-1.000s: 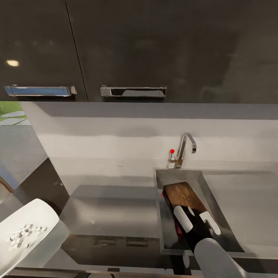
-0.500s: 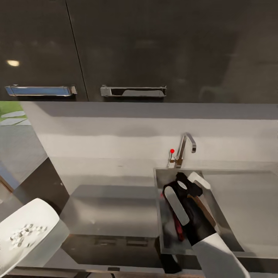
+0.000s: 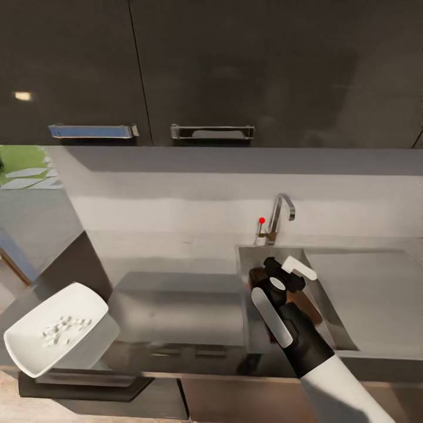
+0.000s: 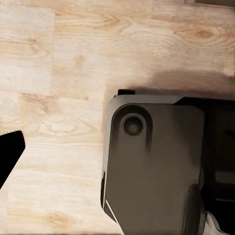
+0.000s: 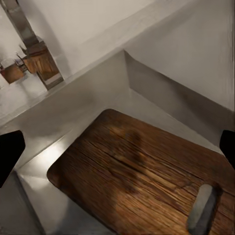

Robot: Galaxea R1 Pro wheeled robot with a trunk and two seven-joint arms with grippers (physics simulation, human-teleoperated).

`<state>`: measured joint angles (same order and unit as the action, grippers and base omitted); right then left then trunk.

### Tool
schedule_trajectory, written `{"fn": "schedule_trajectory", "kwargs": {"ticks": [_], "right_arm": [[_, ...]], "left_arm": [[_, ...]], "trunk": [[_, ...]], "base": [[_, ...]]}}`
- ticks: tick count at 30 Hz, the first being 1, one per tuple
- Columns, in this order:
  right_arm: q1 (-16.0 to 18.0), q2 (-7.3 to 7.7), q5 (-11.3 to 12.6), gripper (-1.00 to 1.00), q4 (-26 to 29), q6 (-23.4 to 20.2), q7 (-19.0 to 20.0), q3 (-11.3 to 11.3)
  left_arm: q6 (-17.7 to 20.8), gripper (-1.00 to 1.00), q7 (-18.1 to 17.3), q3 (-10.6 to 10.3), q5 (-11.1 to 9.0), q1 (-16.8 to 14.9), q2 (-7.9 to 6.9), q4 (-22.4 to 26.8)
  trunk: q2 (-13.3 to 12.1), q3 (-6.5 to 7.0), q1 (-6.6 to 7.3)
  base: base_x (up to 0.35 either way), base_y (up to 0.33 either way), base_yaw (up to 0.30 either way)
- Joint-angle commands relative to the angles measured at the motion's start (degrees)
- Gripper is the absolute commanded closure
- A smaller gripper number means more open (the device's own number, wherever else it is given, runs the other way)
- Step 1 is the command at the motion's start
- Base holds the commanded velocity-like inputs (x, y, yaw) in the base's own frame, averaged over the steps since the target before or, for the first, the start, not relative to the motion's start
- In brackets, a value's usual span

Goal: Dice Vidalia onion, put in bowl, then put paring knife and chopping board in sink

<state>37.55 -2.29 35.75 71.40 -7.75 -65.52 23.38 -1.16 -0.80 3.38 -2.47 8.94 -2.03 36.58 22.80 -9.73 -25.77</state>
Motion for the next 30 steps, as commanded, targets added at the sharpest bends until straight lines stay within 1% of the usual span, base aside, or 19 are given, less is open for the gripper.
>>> {"fn": "schedule_trajectory", "kwargs": {"ticks": [1,6,19,26,27,29,30], "right_arm": [[0.1,0.01,0.1,-1.0,0.5,-0.6,-0.3,0.1],[0.1,0.03,0.0,-1.0,3.1,-0.7,-0.4,0.2],[-0.1,0.1,-0.1,-1.0,3.9,-0.5,-0.4,0.2],[-4.2,0.26,-0.3,-1.0,6.6,-0.3,-0.3,0.3],[-4.6,0.41,-0.3,-1.0,6.6,-0.3,-0.2,0.3],[-5.6,1.66,-0.4,-1.0,7.0,-0.1,-0.1,0.8],[-5.9,2.29,-0.4,-1.0,7.3,0.1,-0.1,1.6]], "left_arm": [[-0.1,-1.0,-0.1,0.0,-0.3,0.0,0.0,0.1],[-0.1,-1.0,-0.1,0.0,-0.3,0.0,0.0,0.1],[-0.1,-1.0,-0.1,0.0,-0.3,0.0,0.0,-0.1],[-0.1,-1.0,-0.1,0.0,-0.3,0.0,0.0,0.0],[-0.1,-1.0,-0.1,0.0,-0.3,0.0,0.0,0.0],[-0.1,-1.0,-0.1,0.0,-0.3,0.0,0.0,0.0],[-0.1,-1.0,-0.1,0.0,-0.3,0.0,-0.01,0.0]], "trunk": [[0.1,-0.11,-0.01],[0.1,-0.11,-0.01],[0.1,-0.11,-0.01],[0.1,-0.11,-0.01],[0.1,-0.11,-0.01],[0.1,-0.11,-0.01],[0.1,-0.11,-0.01]], "base": [[-0.245,0.096,0.0],[-0.245,0.097,0.0],[-0.245,0.097,0.0],[-0.245,0.098,0.0],[-0.246,0.098,0.0],[-0.246,0.098,0.0],[-0.245,0.097,0.0]]}}
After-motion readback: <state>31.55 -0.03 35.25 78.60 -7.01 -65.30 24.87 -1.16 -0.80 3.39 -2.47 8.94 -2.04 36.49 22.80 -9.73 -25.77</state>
